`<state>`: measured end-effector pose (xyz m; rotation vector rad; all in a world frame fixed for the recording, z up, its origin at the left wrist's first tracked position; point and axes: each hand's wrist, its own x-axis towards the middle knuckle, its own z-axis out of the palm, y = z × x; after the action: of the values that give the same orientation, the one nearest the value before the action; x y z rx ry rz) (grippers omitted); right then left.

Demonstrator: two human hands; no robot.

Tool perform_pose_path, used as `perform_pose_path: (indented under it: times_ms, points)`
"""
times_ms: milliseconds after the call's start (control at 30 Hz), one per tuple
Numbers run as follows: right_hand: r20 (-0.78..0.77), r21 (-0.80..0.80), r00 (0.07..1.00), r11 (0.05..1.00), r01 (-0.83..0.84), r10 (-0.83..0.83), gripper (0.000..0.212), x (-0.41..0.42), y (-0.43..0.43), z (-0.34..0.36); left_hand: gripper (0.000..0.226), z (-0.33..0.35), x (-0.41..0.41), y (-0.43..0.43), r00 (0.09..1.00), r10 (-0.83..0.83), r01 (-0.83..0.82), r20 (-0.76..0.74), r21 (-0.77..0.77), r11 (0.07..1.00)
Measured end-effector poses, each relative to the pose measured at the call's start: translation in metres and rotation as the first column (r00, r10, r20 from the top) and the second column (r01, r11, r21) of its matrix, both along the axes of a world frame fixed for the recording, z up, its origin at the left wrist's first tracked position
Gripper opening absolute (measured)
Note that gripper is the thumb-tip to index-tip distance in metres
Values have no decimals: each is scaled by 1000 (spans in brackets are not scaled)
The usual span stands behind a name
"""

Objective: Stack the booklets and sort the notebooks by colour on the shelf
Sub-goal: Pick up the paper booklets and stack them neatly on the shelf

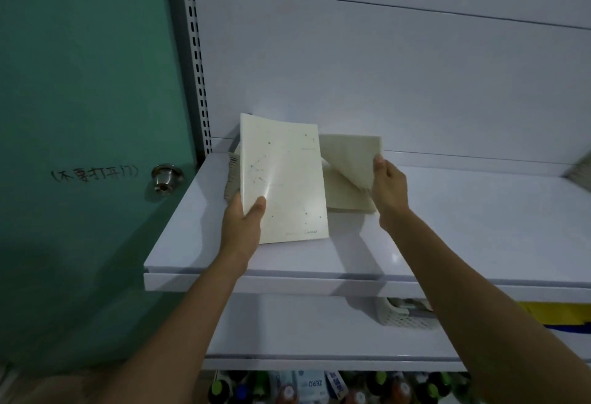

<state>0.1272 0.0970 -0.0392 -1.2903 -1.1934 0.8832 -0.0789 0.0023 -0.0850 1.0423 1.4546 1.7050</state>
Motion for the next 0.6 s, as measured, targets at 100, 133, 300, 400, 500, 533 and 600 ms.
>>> perform_pose_path:
  times_ms: [100, 133, 300, 400, 500, 533, 600]
  points:
    - [124, 395, 980, 914, 93, -154, 36, -18, -40, 9, 28, 1, 0, 0, 1000, -27, 27, 14, -6, 1000]
    - [251, 545, 943, 837, 47, -217, 39, -25, -54, 4, 25, 2, 0, -1, 999, -34, 34, 14, -5, 999]
    - [821, 555, 466, 658, -510, -331, 31, -53, -85, -50, 27, 7, -2, -5, 982, -133, 137, 131, -23, 990]
    - [847, 506, 452, 681, -529, -278, 32, -53, -86, -53, 36, 4, -3, -7, 984, -168, 168, 52, -10, 986]
    - [841, 525, 457, 636, -565, -289, 29, -51, -86, -54, 36, -2, -1, -6, 990, -138, 138, -27, -29, 990]
    - [844, 522, 457, 624, -581, -281, 27, -51, -86, -54, 37, -3, -2, -4, 992, -120, 119, -32, -31, 992]
    - [859, 497, 445, 616, -611, -251, 18, -51, -87, -52, 36, -2, -1, -2, 994, -93, 91, -52, -35, 995]
